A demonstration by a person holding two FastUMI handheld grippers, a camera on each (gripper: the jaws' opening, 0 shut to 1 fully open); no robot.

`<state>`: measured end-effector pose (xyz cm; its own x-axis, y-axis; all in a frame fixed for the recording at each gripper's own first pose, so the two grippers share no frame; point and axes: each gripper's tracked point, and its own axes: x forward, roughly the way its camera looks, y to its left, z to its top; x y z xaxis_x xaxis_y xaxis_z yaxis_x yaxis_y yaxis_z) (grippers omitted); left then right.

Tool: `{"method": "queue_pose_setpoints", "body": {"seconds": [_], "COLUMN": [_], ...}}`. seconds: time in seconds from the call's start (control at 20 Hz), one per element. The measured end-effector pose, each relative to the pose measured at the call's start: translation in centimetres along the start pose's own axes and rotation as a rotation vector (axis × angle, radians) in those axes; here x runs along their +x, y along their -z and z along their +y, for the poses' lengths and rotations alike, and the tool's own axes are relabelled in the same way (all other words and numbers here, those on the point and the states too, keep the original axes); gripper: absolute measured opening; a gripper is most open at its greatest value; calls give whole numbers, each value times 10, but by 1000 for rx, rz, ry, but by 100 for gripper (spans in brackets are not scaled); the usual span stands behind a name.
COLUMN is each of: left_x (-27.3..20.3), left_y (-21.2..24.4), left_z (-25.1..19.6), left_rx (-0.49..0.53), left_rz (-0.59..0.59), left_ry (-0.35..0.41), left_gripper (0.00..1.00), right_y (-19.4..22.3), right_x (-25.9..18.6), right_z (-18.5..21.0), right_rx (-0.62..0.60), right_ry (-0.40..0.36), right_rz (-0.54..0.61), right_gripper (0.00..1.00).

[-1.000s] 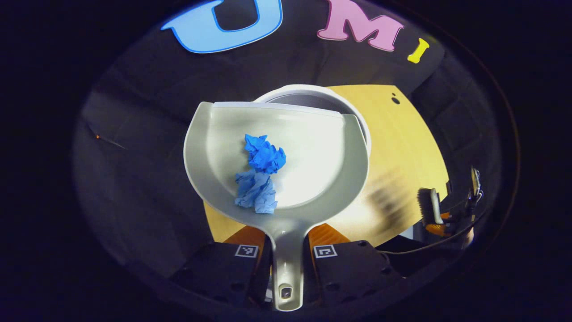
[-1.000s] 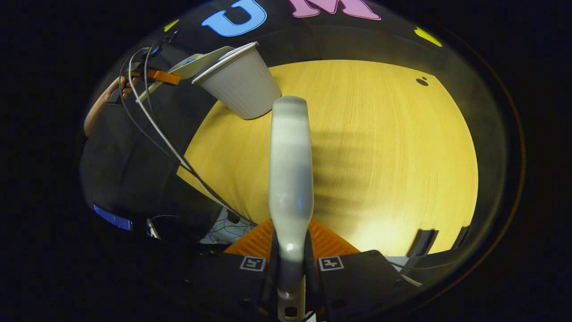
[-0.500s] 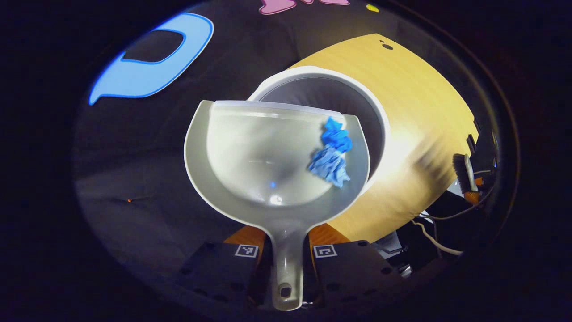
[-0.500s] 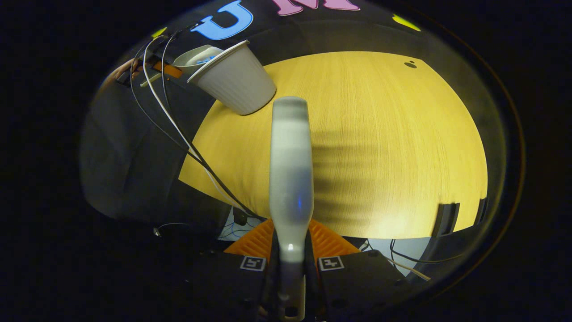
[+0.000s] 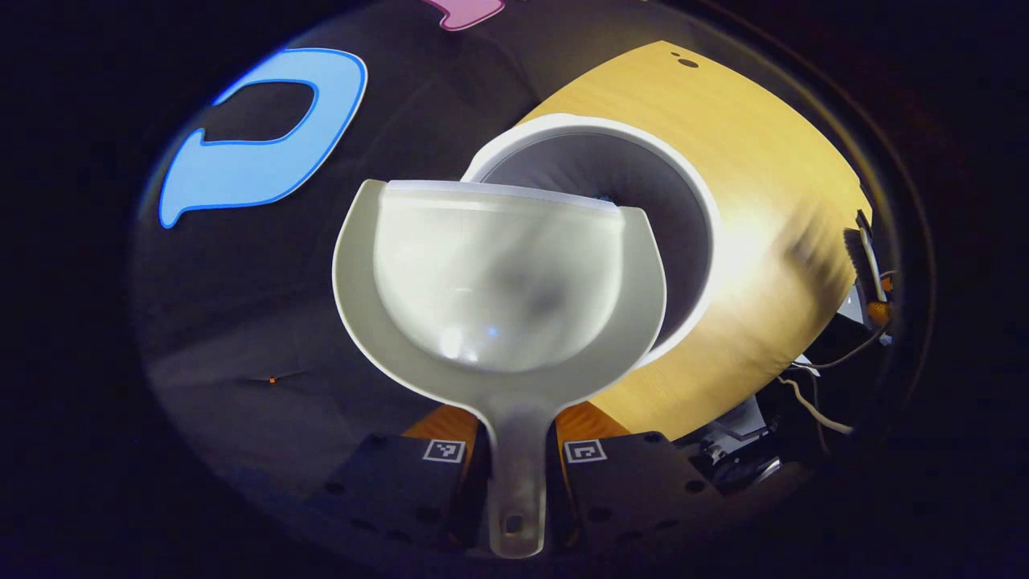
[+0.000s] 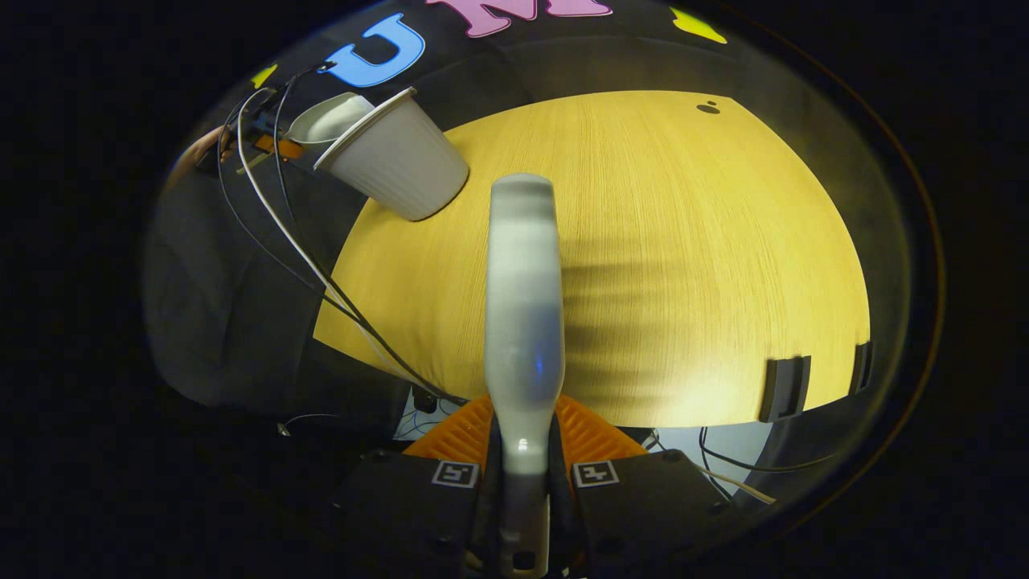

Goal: Pick up the small broom and dustpan from the desktop, sweep the trash into the dustpan with the broom, and then empty the trash into the garbage bin.

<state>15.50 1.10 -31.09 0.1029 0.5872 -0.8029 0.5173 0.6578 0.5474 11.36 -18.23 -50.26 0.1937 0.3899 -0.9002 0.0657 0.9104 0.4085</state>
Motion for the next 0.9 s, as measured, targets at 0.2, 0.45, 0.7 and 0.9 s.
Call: {"method": "queue_pose_setpoints", "body": {"seconds": [0.2,0.45,0.7,0.9], "left_x": [7,13,29,39], "left_y": [-19,-32,-49,-69], "left_z": [-3,-16,-57,-77], "left_rx": [-148,-254,-339,-347], "left_rz": [-217,-447,-598,-626], "left_ry": [-77,-35,183,228], "left_gripper": [28,28,28,28], "right_y": [-18,-44,-61,-69], "right_x": [-4,-15,-17,-15], "right_z": [1,-1,-8,-26], "right_rx": [-38,-129,-89,-102], "right_ry": [-10,-5,-10,11], "right_rz": [4,22,5,24], "right_gripper": [29,28,29,28]}}
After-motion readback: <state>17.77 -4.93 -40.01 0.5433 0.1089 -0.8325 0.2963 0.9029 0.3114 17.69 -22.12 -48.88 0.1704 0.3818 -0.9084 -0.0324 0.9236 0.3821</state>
